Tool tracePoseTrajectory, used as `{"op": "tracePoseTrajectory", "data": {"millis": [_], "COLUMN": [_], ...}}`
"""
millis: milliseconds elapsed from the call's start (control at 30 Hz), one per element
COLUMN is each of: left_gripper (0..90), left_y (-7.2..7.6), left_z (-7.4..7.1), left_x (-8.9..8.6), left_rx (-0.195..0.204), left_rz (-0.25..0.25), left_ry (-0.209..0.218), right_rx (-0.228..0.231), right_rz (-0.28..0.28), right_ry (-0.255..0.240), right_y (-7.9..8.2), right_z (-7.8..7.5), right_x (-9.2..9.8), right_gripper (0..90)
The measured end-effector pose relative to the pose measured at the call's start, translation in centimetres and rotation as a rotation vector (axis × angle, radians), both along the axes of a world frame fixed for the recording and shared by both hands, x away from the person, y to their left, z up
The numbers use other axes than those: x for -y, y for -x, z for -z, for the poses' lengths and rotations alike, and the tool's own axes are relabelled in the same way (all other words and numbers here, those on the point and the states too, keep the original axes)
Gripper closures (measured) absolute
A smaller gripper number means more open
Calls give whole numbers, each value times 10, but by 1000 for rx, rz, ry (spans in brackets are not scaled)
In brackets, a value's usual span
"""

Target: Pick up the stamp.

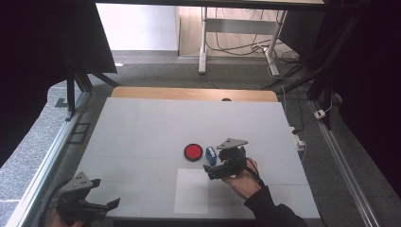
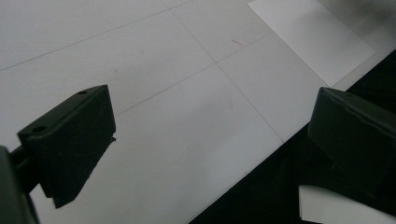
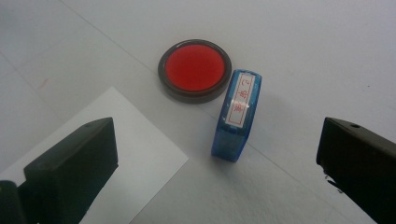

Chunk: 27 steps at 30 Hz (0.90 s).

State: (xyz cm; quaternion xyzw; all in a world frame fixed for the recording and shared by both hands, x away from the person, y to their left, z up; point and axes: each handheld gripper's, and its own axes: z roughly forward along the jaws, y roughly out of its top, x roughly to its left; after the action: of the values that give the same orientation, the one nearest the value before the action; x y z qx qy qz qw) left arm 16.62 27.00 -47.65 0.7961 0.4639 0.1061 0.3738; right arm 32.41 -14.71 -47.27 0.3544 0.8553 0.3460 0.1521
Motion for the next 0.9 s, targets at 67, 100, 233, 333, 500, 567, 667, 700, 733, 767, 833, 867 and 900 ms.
{"op": "tracePoseTrajectory", "data": {"millis": [67,100,233,333,500,567,667,700,733,767,833,867,900], "left_gripper": [10,10,10,11,12,12,13,13,13,13,13,13,14], "left_y": [0,0,0,0,0,0,0,0,0,0,0,0,0], "left_z": [0,0,0,0,0,0,0,0,0,0,0,0,0], "left_x": [0,0,0,0,0,0,0,0,1,1,1,1,1], "left_rx": [-1,-1,0,0,1,1,2,2,2,3,2,3,2], "left_rz": [0,1,2,2,7,7,8,7,8,8,9,9,10], "left_ry": [2,3,1,0,-5,-5,-5,-7,-7,-8,-7,-9,-9], "right_rx": [-4,-4,3,-2,-18,-15,-5,-1,2,3,9,9,4], "right_rz": [10,9,23,30,48,58,57,58,55,52,49,47,42], "right_ry": [13,19,45,54,64,60,56,55,58,60,71,70,64], "right_y": [-4,-7,-16,-19,-26,-27,-29,-29,-29,-30,-29,-29,-29], "right_z": [4,5,13,15,21,22,22,22,22,22,22,22,21], "right_x": [-4,-5,-13,-15,-18,-18,-19,-19,-19,-19,-20,-20,-21], "right_gripper": [0,0,0,0,0,29,96,119,144,169,228,266,325]}}
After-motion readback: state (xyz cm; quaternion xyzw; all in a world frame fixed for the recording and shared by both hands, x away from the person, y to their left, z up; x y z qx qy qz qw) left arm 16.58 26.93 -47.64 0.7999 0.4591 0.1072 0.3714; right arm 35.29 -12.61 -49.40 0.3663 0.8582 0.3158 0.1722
